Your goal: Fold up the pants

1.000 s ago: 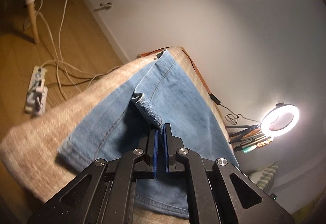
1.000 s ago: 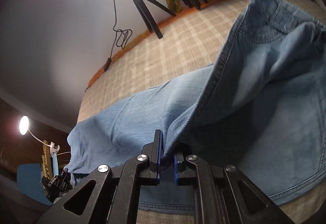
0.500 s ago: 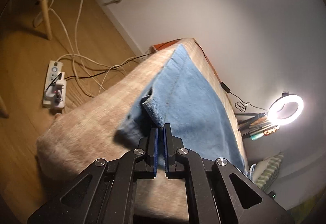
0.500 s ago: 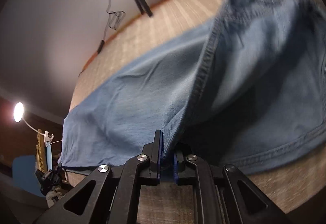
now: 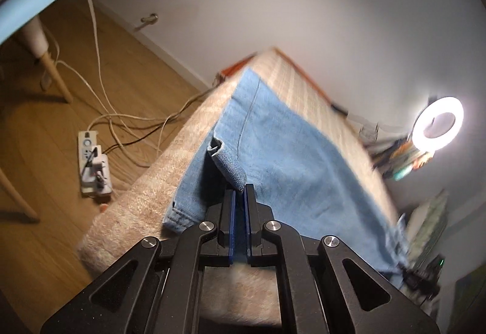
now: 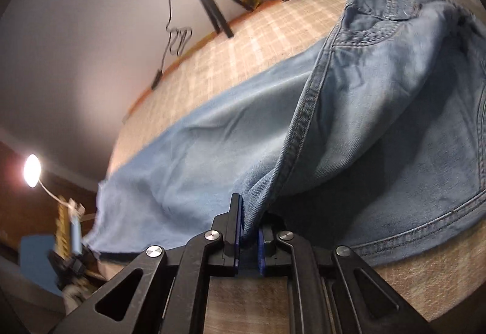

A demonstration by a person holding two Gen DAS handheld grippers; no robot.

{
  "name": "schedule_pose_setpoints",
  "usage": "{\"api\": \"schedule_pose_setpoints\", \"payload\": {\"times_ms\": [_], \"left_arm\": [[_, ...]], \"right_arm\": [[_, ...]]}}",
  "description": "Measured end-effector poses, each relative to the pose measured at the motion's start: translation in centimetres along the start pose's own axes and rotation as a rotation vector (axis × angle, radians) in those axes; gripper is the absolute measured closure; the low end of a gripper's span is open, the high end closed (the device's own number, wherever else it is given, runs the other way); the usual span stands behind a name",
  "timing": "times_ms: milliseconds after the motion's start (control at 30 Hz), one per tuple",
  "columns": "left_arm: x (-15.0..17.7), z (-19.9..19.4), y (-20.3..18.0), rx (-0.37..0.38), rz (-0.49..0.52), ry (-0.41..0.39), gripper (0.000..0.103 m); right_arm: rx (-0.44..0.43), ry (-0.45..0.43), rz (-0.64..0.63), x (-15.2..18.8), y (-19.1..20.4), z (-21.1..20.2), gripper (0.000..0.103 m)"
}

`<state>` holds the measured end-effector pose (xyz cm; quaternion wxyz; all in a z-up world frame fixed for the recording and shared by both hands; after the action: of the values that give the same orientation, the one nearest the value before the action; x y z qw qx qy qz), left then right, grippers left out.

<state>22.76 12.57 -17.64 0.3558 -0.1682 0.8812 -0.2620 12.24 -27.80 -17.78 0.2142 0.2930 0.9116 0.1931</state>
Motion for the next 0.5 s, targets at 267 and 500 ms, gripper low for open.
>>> {"api": "schedule_pose_setpoints", "payload": {"times_ms": [267, 500], "left_arm": [[-0.5, -2.9, -2.3, -0.09, 0.247, -0.004, 0.086], [-0.7, -3.3, -9.2, 0.0, 0.384, -0.034, 0.076]], "right_arm": [[0.009, 0.073, 0.02, 1.0, -1.9, 0.2, 0.074], [0.059, -0.054, -0.05, -3.3, -2.6, -5.1, 0.061]]}}
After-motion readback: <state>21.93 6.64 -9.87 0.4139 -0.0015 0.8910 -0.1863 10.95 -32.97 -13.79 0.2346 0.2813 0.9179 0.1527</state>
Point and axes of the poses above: each gripper's, at about its wrist camera, not at the fingertips, and z roughly the way its jaws point, y to its left, x to its underside, the point moved 6 cm from there along z, roughly the way its jaws point, and after that the axes turned 8 degrees about -y, right-handed, at the moved point
